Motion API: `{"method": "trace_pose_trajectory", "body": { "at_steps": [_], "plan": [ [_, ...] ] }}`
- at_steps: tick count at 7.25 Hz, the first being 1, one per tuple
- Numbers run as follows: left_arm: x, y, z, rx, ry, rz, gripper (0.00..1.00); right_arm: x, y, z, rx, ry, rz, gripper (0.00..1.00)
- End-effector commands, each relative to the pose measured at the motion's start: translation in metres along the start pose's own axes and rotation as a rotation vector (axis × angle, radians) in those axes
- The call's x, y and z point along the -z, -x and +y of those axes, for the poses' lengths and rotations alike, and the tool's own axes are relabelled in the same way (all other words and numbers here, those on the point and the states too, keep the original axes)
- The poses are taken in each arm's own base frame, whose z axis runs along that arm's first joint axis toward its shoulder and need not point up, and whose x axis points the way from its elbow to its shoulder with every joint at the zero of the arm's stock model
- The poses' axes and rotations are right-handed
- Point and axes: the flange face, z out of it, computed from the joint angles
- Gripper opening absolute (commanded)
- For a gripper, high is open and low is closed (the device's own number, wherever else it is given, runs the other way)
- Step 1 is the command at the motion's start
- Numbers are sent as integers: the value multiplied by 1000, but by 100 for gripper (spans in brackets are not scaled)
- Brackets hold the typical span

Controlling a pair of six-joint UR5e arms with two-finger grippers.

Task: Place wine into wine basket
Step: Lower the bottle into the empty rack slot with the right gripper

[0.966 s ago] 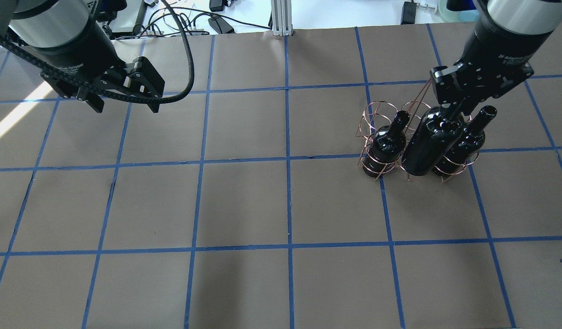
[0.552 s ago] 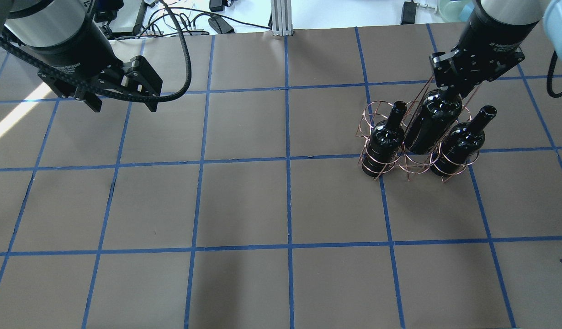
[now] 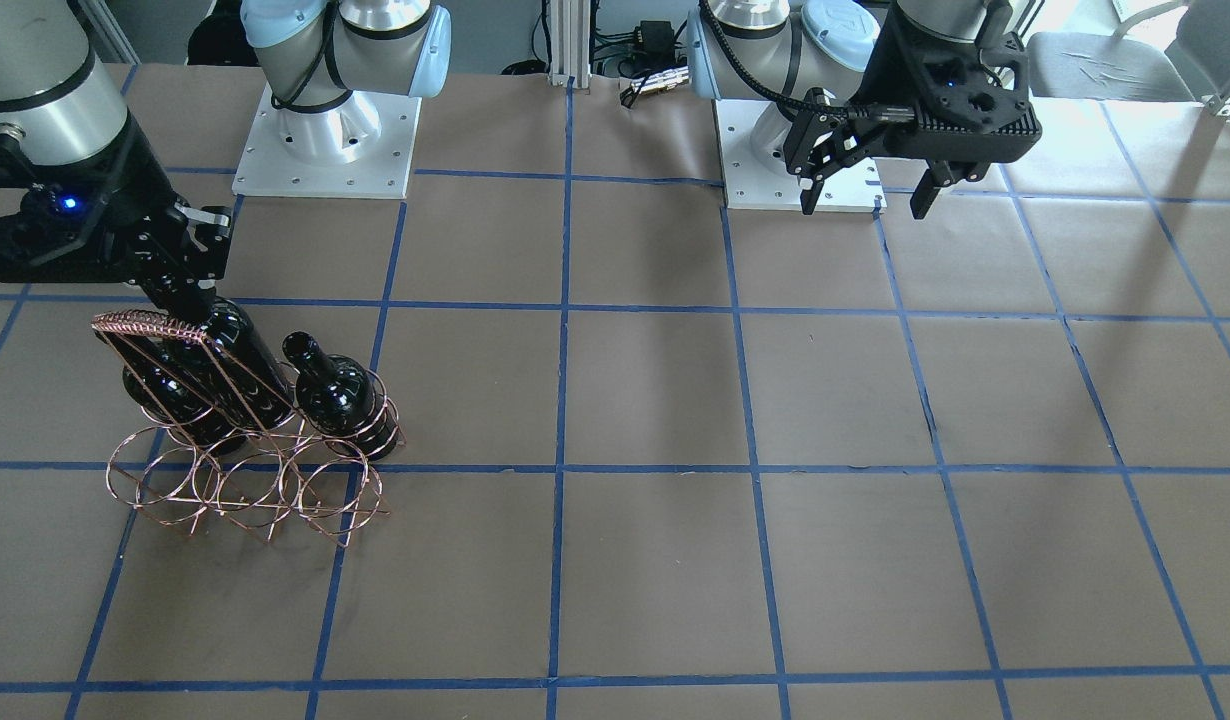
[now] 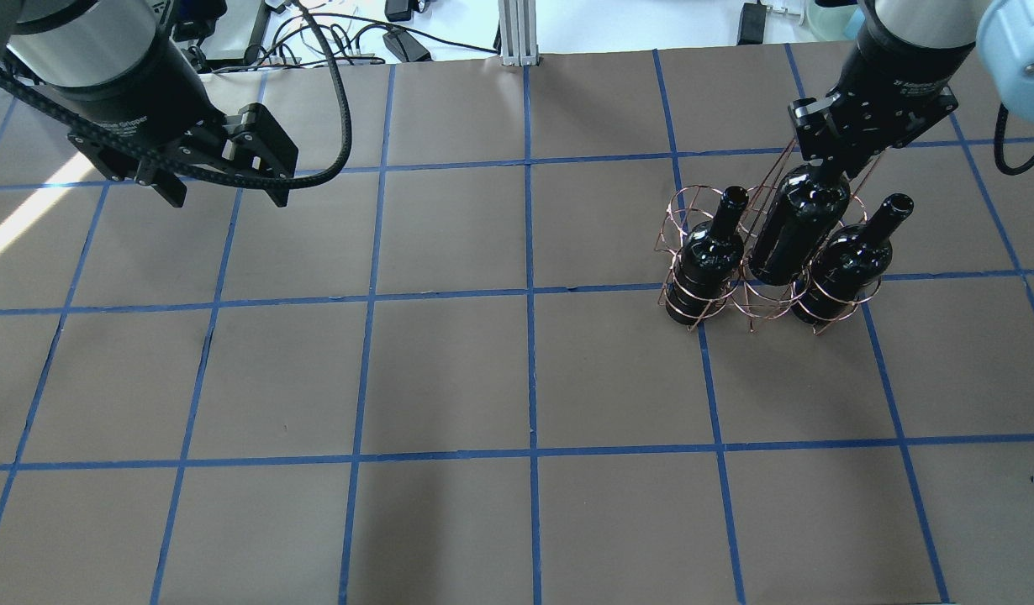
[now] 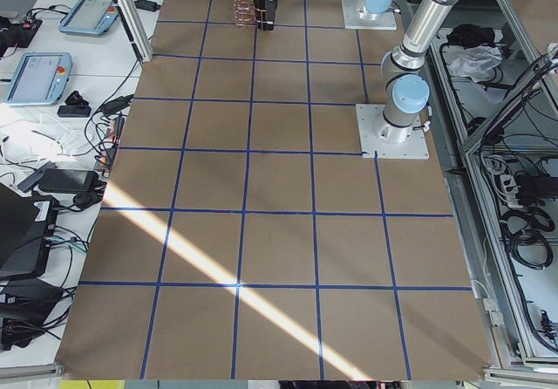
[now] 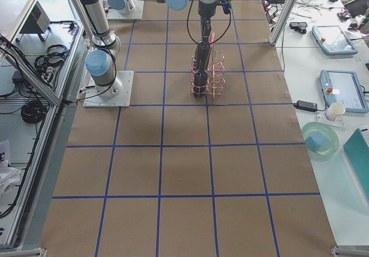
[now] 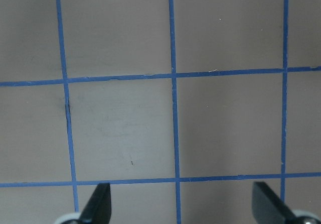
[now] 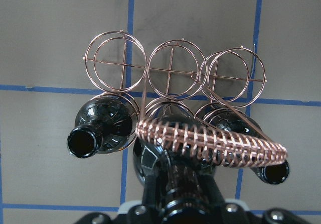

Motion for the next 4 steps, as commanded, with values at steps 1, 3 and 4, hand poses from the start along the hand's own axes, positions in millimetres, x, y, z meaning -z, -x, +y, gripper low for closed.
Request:
{"method": "trace_pose_trajectory", "body": {
  "at_steps": [1,3,4],
  "plan": [
    [0,0,0,0,0,2,100,-12,-1,-5,13,25,-1,0],
    [-1,0,0,0,0,2,100,-22,0,-8,16,42,-9,0],
    [-1,0,0,0,1,1,100,-38,-1,-13,11,47,-16,0]
  ]
}}
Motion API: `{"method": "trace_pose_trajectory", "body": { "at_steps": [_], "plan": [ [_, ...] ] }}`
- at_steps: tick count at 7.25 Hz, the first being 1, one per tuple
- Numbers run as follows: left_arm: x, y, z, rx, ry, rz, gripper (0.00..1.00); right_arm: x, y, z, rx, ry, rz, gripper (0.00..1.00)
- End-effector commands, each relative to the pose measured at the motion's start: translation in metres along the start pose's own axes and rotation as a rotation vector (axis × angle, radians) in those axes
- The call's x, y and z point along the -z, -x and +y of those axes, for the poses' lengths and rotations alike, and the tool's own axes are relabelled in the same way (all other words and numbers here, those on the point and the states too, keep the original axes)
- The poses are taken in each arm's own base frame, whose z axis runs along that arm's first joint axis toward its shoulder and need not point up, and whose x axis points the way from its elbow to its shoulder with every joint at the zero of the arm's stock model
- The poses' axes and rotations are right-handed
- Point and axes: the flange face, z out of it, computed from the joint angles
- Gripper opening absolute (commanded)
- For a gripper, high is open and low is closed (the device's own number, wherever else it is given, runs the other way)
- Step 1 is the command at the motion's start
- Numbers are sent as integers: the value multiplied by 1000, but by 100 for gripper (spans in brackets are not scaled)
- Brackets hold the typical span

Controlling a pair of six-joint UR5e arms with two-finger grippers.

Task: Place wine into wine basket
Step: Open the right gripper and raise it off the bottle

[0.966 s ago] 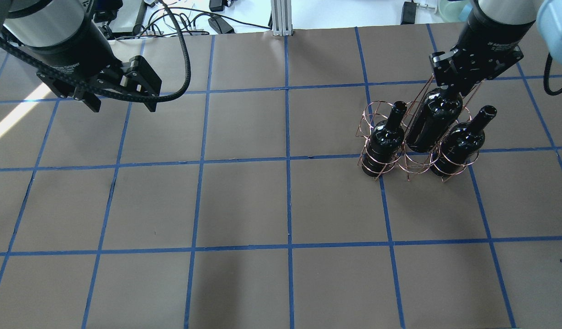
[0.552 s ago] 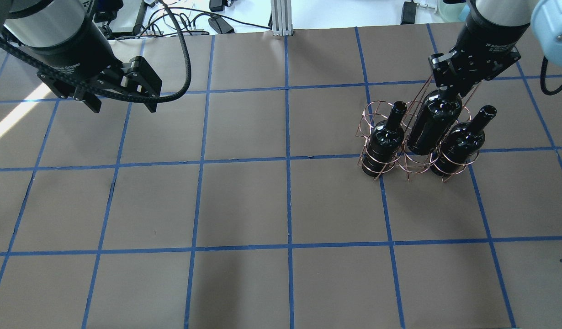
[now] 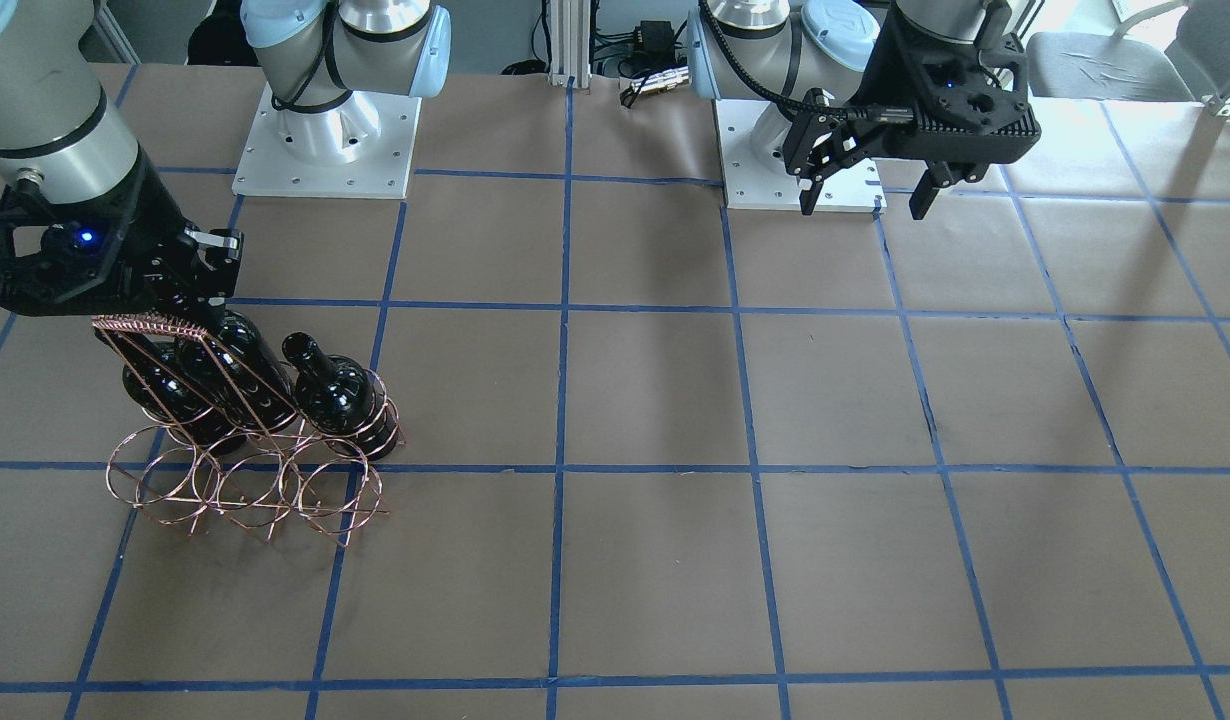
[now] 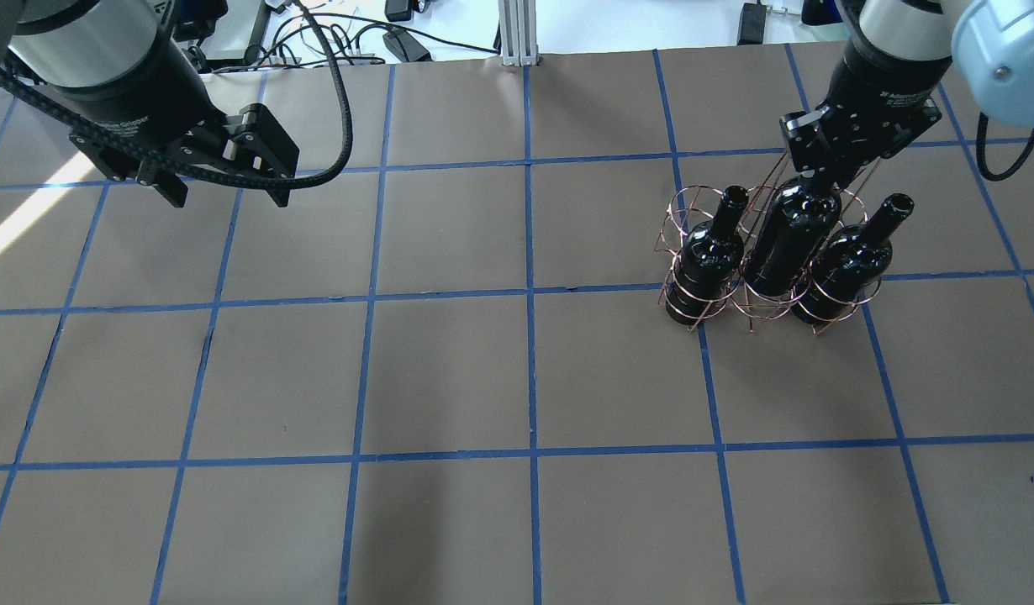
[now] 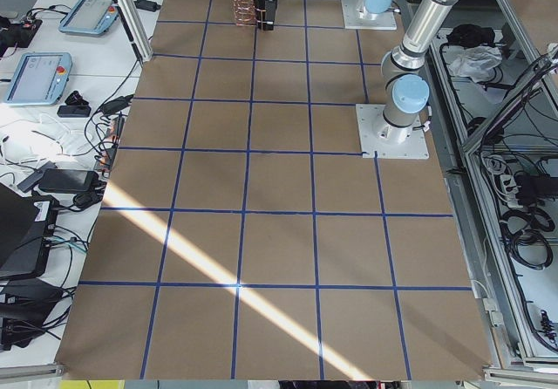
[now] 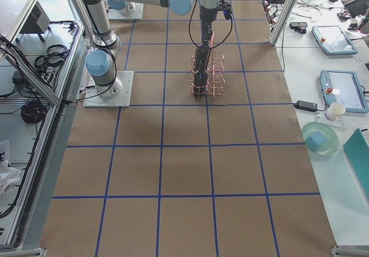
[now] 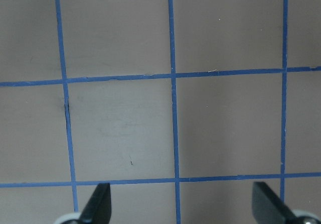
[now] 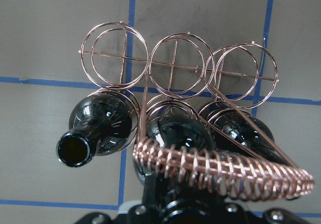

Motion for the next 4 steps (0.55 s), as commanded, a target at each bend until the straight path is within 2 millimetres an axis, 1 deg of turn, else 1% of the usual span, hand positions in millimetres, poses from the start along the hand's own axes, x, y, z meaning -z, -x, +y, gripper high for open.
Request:
{"method": "trace_pose_trajectory", "body": {
  "at_steps": [1,2,4],
  "plan": [
    [0,0,0,0,0,-2,100,-27,0,-4,-10,-2,-6,0],
    [1,1,1,-2,-1,-5,100,-36,-1,-3,-10,5,-7,0],
    [1,1,0,0,-1,-4,100,-52,-16,1,-44,32,-34,1]
  ]
}}
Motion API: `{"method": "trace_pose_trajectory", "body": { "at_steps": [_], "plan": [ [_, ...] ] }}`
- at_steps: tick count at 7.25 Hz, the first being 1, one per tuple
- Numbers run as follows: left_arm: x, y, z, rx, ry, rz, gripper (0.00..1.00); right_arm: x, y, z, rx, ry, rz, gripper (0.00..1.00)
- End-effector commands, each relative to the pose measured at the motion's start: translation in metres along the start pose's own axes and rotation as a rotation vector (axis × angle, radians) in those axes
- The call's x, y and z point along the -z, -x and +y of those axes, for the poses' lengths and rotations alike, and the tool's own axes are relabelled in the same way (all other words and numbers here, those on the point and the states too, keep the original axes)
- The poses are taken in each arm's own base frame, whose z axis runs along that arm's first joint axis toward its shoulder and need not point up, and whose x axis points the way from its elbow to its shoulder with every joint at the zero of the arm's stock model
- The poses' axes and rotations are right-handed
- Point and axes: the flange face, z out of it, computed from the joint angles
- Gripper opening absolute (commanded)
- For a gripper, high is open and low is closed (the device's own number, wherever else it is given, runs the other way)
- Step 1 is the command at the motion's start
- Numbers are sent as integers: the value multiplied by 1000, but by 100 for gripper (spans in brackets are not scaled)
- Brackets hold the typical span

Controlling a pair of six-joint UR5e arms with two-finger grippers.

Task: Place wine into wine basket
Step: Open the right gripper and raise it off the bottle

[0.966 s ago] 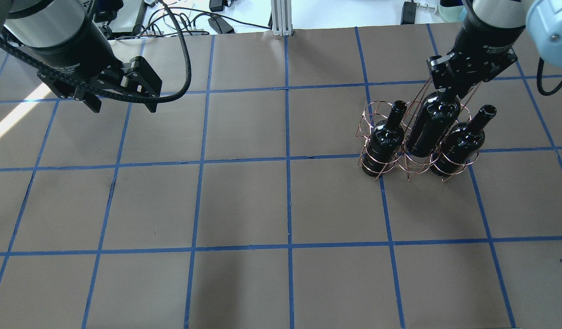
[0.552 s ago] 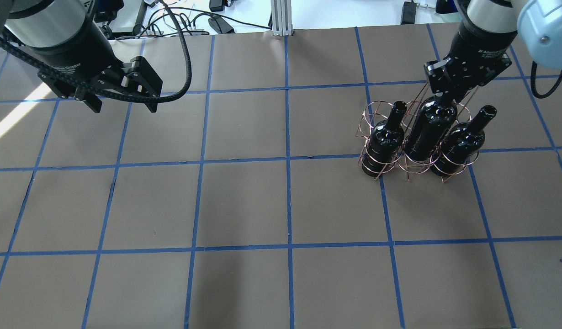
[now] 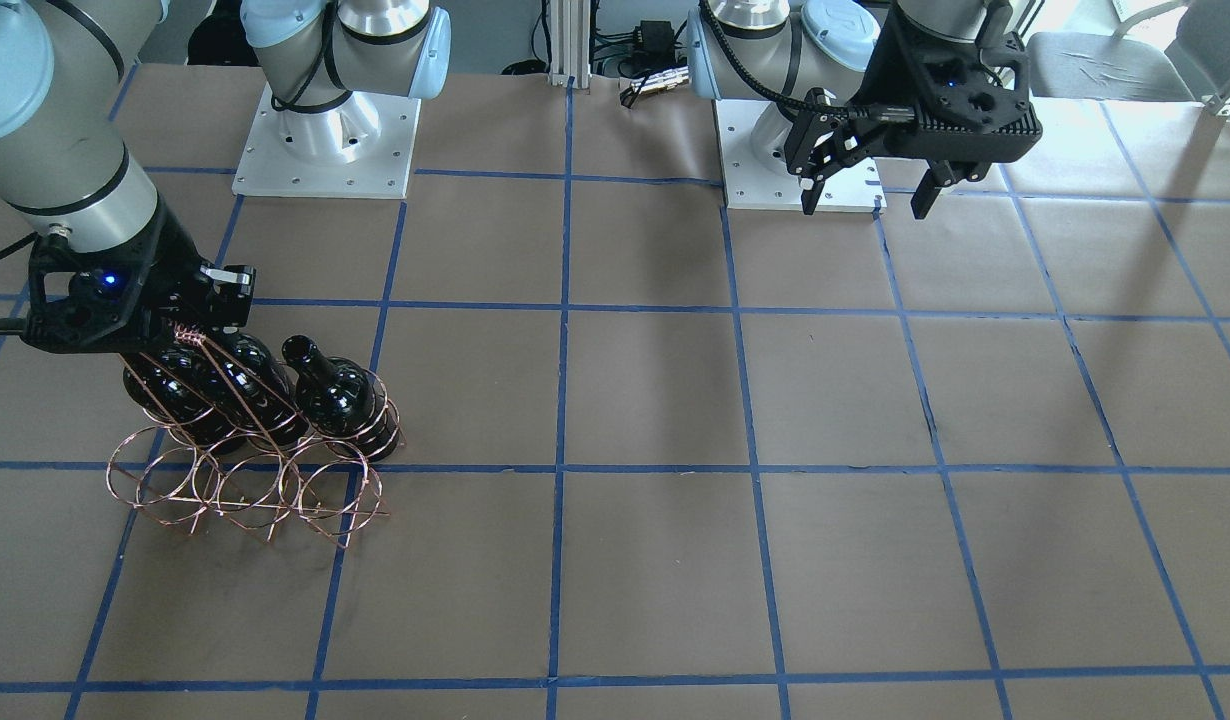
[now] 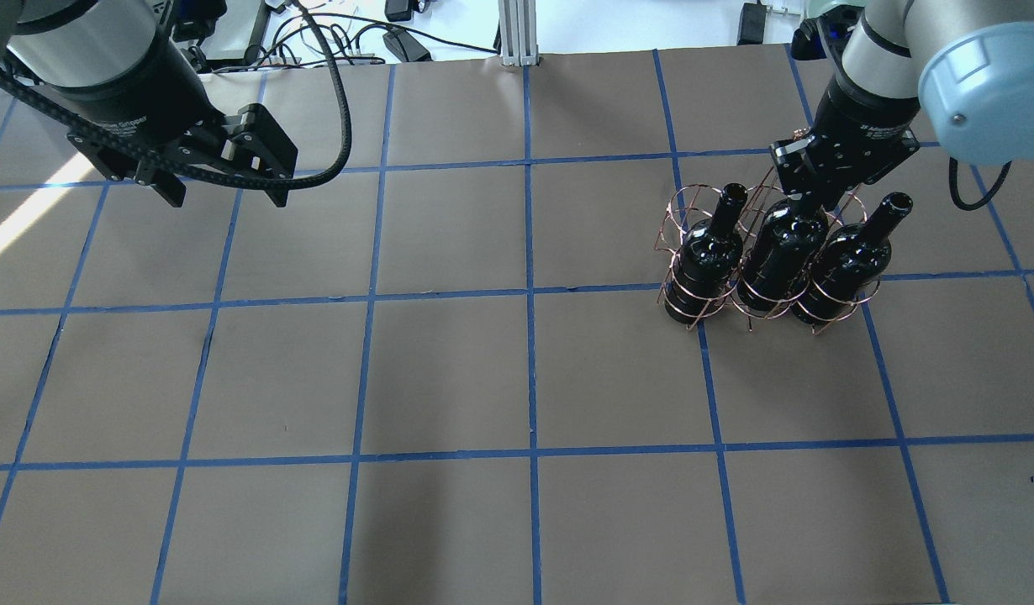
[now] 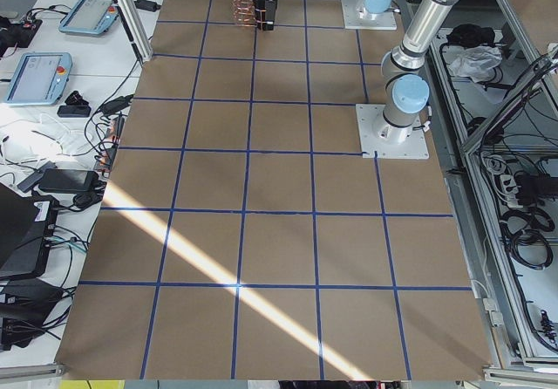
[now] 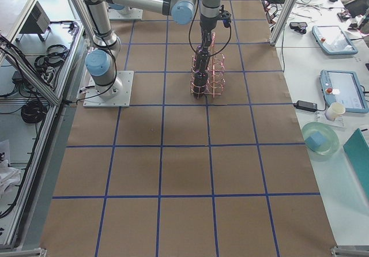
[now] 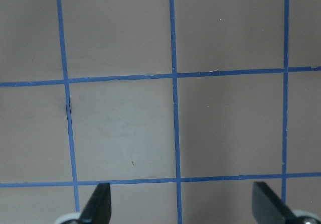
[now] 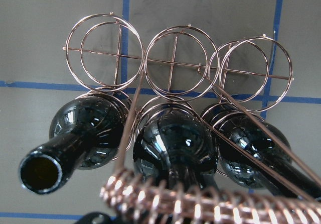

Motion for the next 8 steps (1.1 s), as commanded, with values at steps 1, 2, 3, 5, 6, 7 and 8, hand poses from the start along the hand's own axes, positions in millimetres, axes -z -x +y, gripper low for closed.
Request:
{"method": "trace_pose_trajectory", "body": {
  "at_steps": [1,2,3,5,6,7,8],
  "plan": [
    [0,0,0,1,0,0,100,-12,-8,3,-21,19,-17,9],
    [0,0,0,1,0,0,100,-15,-8,2,-22,25,-17,24],
    [0,0,0,1,0,0,100,-19,-8,1,-24,33,-17,63],
    [0,0,0,1,0,-1,100,5,-6,1,-34,-8,5,100],
    [0,0,0,1,0,0,100,36,-2,3,-52,-35,9,100],
    [2,1,0,1,-3,-3,100,78,17,14,-33,-57,12,100],
    [2,0,0,1,-3,-2,100,115,46,32,-52,-78,11,100]
  ]
}}
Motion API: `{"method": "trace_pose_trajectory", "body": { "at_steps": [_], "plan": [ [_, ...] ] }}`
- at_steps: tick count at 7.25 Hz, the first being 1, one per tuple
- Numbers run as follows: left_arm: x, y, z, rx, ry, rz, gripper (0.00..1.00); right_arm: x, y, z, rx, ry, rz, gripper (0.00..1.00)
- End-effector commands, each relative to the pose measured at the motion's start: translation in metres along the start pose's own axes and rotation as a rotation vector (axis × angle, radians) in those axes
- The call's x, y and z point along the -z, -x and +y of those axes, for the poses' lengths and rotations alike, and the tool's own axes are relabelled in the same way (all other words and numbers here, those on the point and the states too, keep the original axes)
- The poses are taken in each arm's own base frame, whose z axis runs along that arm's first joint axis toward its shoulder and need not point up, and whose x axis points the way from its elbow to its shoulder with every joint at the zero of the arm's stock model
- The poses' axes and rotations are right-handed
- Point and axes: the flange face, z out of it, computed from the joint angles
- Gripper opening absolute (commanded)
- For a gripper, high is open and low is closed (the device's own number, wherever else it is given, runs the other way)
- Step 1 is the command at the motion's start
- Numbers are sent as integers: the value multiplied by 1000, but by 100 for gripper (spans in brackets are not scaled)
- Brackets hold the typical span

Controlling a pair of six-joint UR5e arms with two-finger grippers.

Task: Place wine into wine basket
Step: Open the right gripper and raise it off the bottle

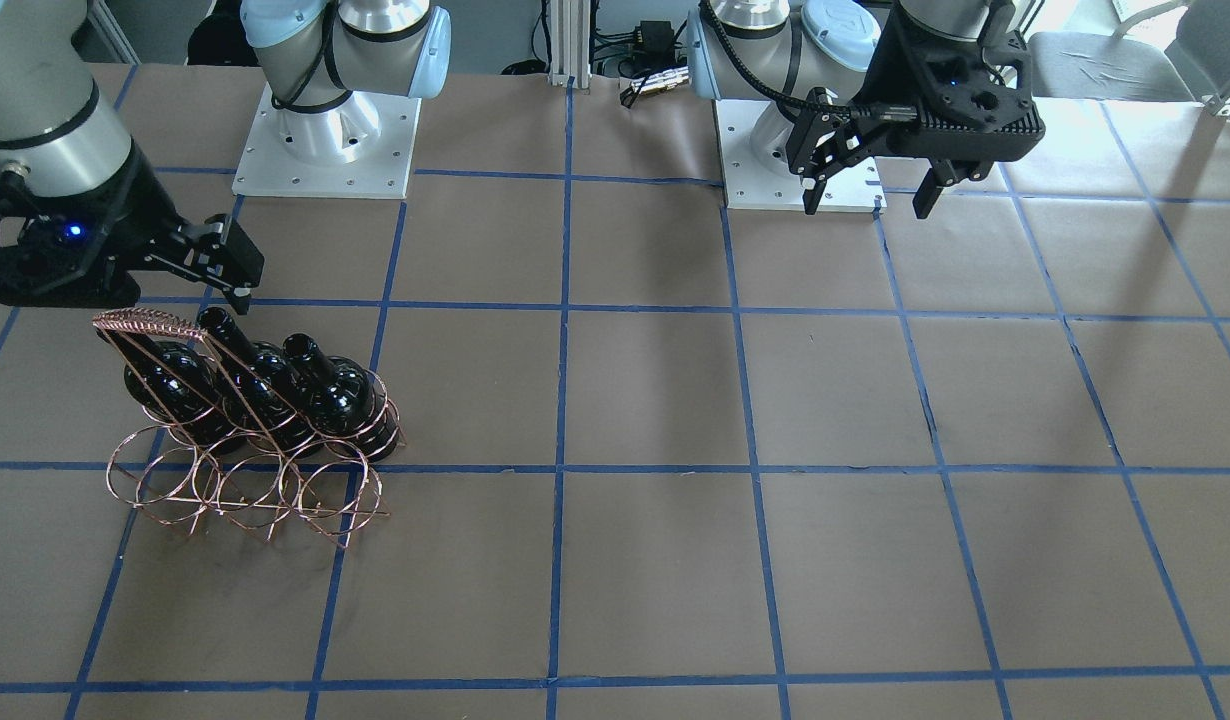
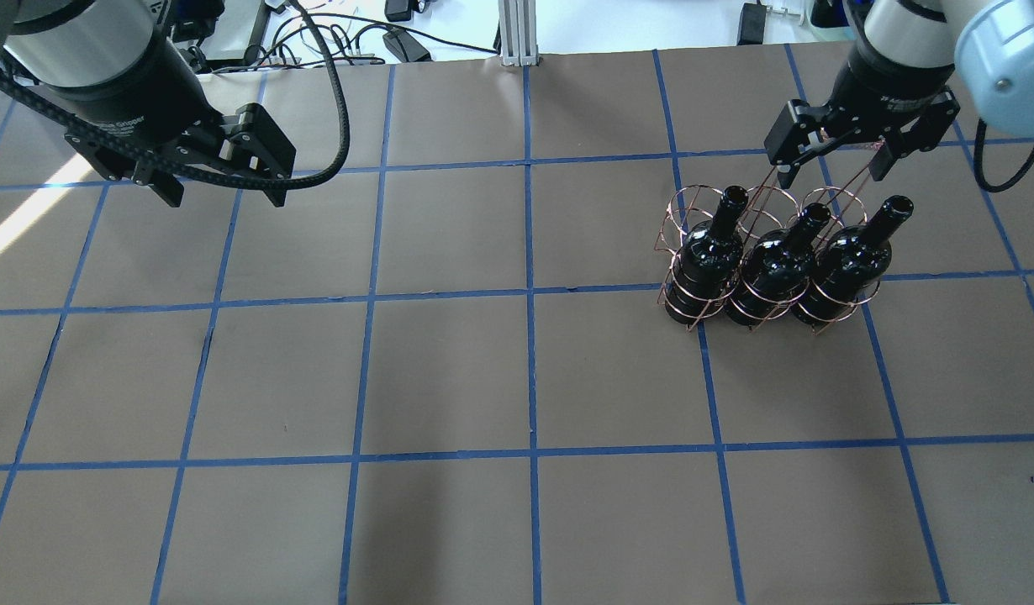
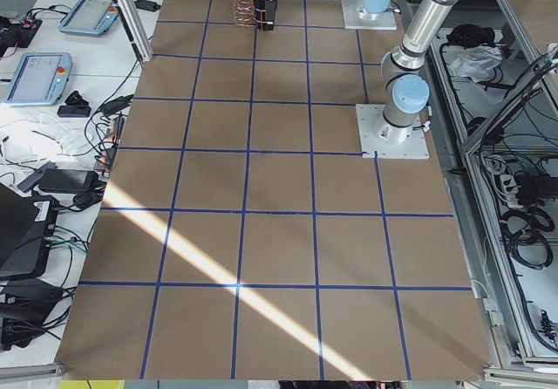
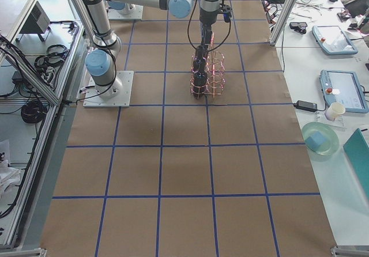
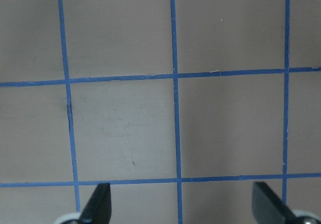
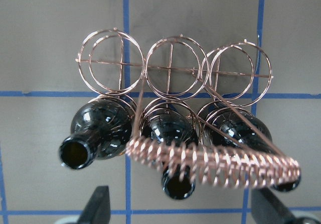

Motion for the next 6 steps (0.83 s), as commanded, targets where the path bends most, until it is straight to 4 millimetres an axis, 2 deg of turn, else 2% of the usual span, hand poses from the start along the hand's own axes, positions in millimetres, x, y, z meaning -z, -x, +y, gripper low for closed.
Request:
{"method": "trace_pose_trajectory", "body": {
  "at_steps": [1,2,3,6],
  "plan": [
    [1,0,0,2,-3,2,100,77,65,46,-5,-61,-10,100],
    [2,1,1,2,-3,-2,100,85,98,56,-10,-73,-21,100],
    [1,1,1,3,2,-1,100,76,104,49,17,-58,-16,100],
    [2,2,1,3,0,0,100,73,98,40,95,-58,-3,100]
  ]
}}
